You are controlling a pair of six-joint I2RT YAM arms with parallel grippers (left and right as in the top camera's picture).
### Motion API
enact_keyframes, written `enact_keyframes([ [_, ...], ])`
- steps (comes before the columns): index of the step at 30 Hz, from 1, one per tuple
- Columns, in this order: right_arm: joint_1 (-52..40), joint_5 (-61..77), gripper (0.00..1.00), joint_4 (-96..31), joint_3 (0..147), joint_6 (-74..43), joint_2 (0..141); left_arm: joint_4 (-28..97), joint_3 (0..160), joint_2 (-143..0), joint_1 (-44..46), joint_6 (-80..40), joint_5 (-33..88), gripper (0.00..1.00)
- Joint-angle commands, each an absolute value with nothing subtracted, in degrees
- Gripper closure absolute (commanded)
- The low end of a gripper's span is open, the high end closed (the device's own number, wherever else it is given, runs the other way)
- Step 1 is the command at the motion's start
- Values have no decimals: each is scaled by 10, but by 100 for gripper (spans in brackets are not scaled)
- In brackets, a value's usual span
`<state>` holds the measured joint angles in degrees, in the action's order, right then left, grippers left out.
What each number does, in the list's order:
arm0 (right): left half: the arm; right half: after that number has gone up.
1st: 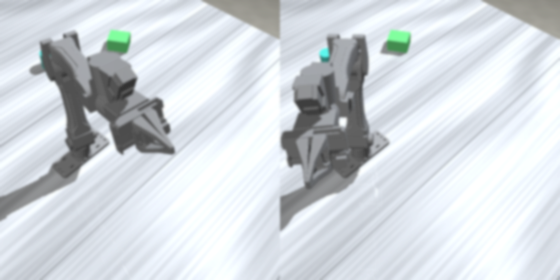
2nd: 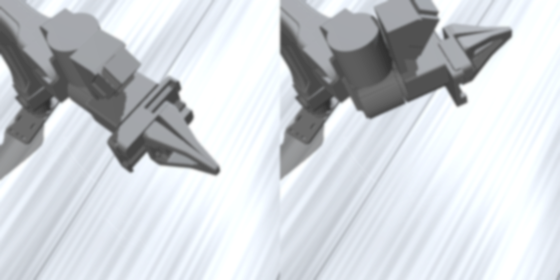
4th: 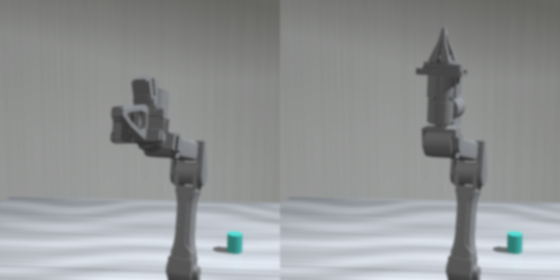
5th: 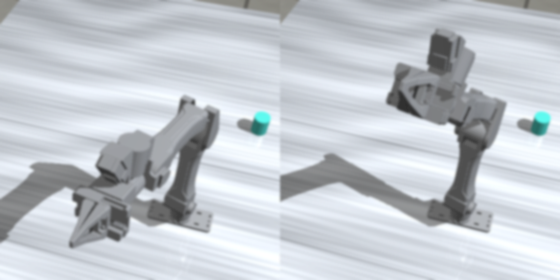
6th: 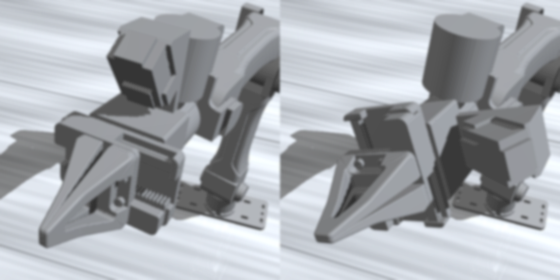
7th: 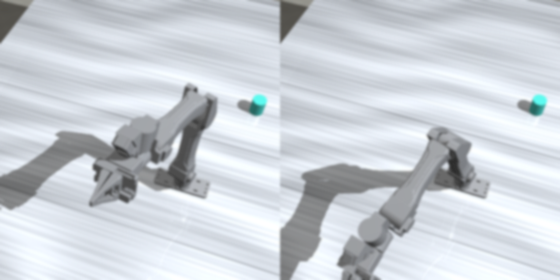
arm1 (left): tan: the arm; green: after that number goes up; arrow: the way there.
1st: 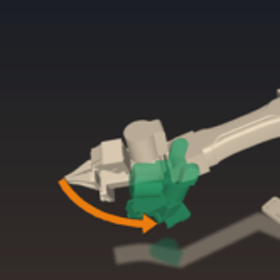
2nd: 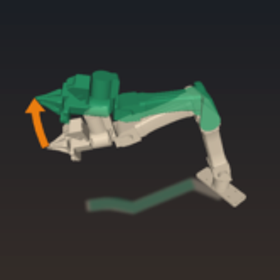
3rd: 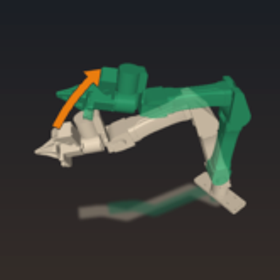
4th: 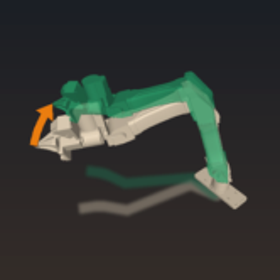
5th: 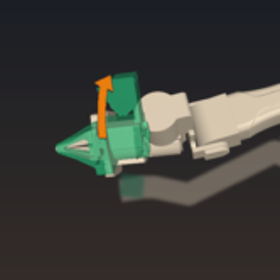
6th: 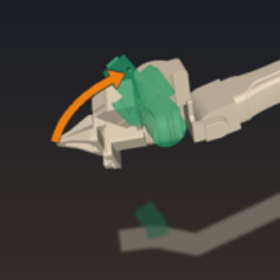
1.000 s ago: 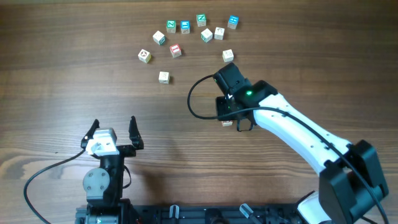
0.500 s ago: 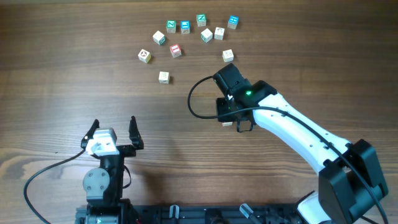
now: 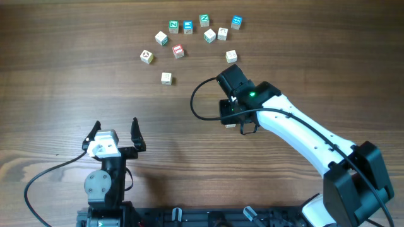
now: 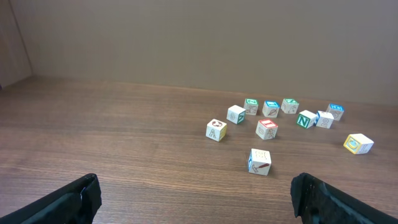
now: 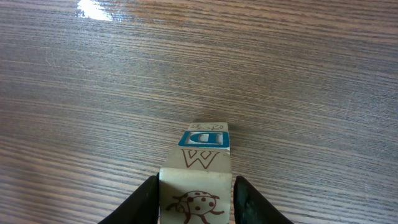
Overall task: Form a tower
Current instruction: 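Lower the ladybug block onto the blue D block and align it, then open the right gripper and lift away from the stack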
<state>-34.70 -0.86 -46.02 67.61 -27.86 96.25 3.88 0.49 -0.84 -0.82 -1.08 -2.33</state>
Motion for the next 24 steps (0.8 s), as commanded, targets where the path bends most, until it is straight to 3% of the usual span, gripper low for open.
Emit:
enact_keyframes([
  [1,-347,-2,61,-461,670,-270,967,39,3,-6,-11,0,-31,0],
  [11,-347,-1,65,-470,670,-269,967,39,3,-6,-11,0,-31,0],
  [15,-347,-1,59,-470,670,-254,967,39,3,-6,-11,0,-31,0],
  [19,-347,-1,37,-459,670,-239,967,39,3,-6,-11,0,-31,0],
  [22,-347,-2,9,-442,670,-239,967,39,3,-6,-11,0,-31,0],
  [24,-347,-2,4,-432,670,-238,967,39,3,-6,-11,0,-30,0],
])
